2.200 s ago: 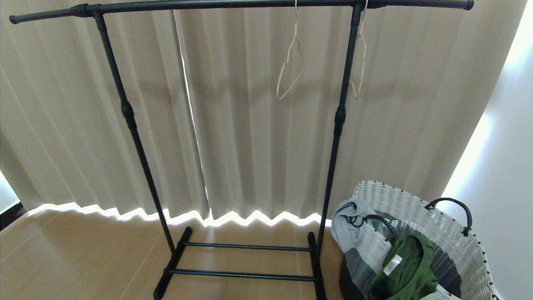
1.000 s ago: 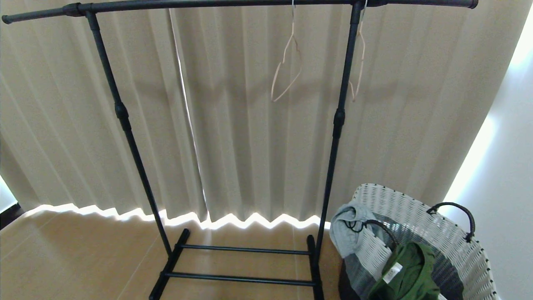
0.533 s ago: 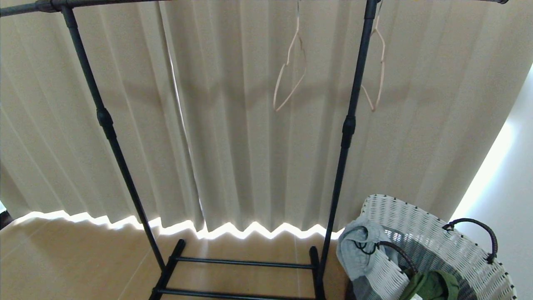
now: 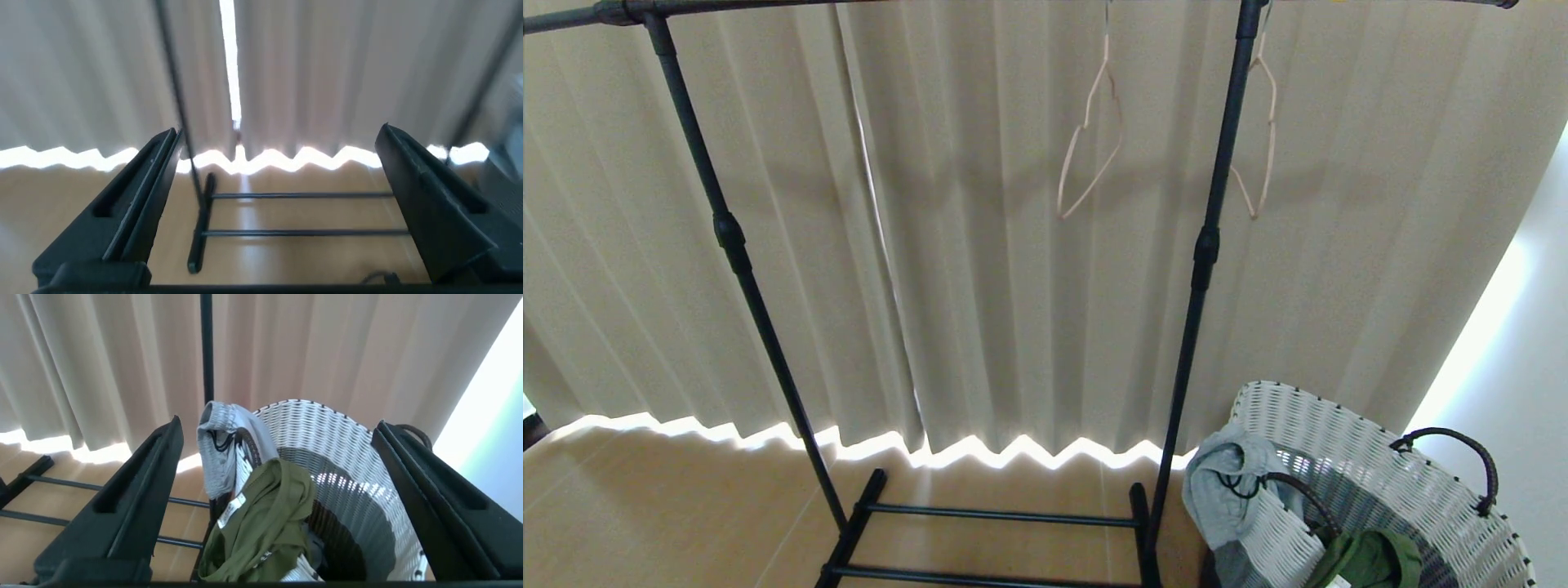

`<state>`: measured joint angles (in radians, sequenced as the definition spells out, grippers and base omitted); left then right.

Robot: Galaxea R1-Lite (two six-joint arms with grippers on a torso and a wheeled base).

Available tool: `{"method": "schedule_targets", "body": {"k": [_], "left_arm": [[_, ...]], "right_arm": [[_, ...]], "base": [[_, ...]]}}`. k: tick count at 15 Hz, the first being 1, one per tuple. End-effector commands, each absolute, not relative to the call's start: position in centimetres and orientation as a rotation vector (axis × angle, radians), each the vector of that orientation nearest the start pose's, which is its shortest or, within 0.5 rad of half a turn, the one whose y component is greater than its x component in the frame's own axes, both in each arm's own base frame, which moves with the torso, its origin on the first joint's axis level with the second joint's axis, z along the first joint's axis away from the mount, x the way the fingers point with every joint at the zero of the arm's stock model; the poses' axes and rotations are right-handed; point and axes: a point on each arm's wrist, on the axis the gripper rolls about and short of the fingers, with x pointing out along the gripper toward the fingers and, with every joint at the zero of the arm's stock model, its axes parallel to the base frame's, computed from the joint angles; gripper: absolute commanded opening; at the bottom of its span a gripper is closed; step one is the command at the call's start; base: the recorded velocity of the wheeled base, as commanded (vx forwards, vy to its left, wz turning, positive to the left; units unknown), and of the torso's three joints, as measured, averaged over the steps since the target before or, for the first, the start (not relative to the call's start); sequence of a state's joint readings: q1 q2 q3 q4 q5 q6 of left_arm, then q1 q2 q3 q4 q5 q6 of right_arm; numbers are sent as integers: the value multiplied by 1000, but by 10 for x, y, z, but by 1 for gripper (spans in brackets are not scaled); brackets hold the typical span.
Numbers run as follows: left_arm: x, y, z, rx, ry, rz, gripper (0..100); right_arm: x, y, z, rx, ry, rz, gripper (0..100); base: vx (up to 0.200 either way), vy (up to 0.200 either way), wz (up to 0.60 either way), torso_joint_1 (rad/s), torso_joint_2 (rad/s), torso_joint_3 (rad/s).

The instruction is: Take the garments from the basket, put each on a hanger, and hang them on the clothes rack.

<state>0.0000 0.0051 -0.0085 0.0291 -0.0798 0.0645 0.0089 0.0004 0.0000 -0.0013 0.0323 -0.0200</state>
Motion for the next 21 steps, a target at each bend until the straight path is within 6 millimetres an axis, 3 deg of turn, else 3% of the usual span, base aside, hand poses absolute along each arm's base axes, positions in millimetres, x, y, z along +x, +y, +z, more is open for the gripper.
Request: {"method": "schedule_targets", "body": {"k": [1, 5, 7, 9, 14, 16, 18, 21], "left_arm": [[-23, -2, 75, 75, 22, -98, 100], [-23, -2, 75, 68, 19, -102, 100], [-23, -2, 75, 66, 20, -100, 100], [-23, -2, 75, 63, 21, -97, 100], [-23, -2, 75, 63, 21, -97, 100], [-23, -2, 75, 62, 21, -97, 100], [-23, -2, 75, 62, 20, -97, 100], [-23, -2, 75, 62, 20, -97, 100]], "right_arm": [[-23, 1, 76, -21, -2, 41, 100], [-24, 0, 77, -31, 9, 3, 100], [-31, -1, 90, -58, 90, 9, 100], [-31, -1, 90, -63, 221, 16, 100], [27, 0, 101, -257, 779, 74, 100], [46, -1, 104, -322, 898, 60, 100], [96, 0, 105, -354, 948, 40, 100], [133, 0, 98, -409, 986, 0, 100]], "base": [[0, 0, 0, 0, 0, 0], [0, 0, 0, 0, 0, 0], [0, 0, 0, 0, 0, 0], [0, 0, 0, 0, 0, 0], [0, 0, 0, 0, 0, 0], [0, 0, 0, 0, 0, 0], [0, 0, 0, 0, 0, 0], [0, 0, 0, 0, 0, 0]]}}
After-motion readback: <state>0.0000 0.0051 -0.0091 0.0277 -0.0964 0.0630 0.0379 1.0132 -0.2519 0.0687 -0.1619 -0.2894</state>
